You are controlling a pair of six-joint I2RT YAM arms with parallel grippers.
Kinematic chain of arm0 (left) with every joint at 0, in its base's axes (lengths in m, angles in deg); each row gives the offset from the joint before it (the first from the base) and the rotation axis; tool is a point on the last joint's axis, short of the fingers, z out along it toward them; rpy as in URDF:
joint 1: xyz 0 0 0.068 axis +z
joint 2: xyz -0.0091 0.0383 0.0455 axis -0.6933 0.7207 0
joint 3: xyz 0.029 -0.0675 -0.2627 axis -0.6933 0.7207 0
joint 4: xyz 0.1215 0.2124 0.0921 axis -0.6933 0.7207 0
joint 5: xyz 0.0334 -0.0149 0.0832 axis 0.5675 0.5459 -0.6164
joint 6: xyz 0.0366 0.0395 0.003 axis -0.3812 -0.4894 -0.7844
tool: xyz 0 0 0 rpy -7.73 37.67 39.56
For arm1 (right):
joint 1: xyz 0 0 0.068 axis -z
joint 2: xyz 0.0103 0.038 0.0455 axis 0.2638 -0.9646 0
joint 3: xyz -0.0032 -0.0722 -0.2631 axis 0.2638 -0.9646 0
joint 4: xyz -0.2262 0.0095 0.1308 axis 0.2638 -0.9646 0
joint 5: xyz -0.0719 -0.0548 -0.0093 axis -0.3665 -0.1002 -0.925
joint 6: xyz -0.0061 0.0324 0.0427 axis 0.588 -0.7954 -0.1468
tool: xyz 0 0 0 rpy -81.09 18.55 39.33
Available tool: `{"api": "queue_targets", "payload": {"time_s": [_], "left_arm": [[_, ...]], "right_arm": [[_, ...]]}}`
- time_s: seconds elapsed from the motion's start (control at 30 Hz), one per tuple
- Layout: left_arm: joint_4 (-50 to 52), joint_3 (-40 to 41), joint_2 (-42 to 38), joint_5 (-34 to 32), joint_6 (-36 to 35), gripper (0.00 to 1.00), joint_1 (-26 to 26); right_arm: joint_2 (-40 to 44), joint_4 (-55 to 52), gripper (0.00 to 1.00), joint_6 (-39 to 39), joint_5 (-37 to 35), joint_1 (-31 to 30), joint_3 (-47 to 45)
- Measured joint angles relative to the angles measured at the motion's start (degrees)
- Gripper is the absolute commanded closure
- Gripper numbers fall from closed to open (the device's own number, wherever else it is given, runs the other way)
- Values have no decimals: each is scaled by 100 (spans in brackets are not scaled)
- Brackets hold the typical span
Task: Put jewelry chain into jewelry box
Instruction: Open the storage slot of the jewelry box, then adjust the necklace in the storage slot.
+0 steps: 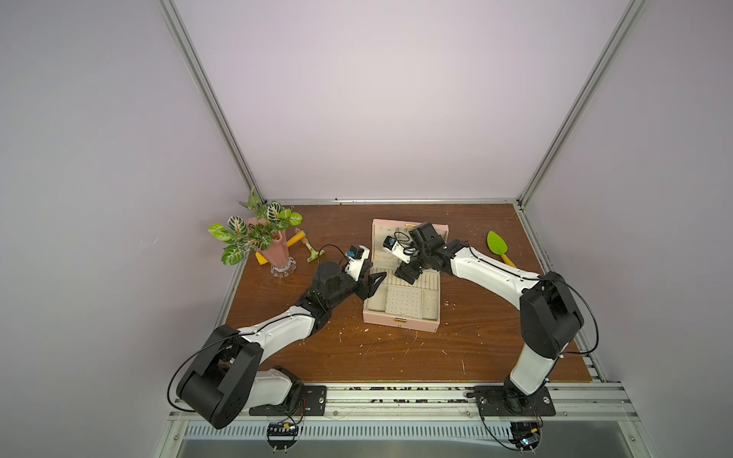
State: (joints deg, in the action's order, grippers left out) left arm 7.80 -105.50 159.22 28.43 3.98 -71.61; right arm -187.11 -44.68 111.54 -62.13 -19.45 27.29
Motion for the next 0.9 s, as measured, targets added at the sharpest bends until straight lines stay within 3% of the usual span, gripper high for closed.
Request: {"api": "queue_targets", "payload": {"time_s": [0.1, 0.3, 0.37, 0.5, 0.73, 0.9], "left_arm": [[0, -20, 61, -4, 4, 36, 0], [-4, -332, 538, -221, 111, 40, -70], [-24, -470, 682, -389, 140, 43, -162], [-192, -651, 892, -708, 273, 52, -317], [-514, -1034, 1403, -1294, 446, 69, -476], [-588, -1274, 1735, -1718, 557, 71, -553]], "right_arm": [[63, 22, 29, 0, 33, 61, -122], [304, 356, 61, -50, 85, 273, -597], [376, 509, 73, -72, 151, 306, -728], [492, 774, 86, -116, 236, 358, -916], [610, 1058, 92, -146, 365, 404, -1115], [632, 1172, 92, -149, 437, 409, -1189]]}}
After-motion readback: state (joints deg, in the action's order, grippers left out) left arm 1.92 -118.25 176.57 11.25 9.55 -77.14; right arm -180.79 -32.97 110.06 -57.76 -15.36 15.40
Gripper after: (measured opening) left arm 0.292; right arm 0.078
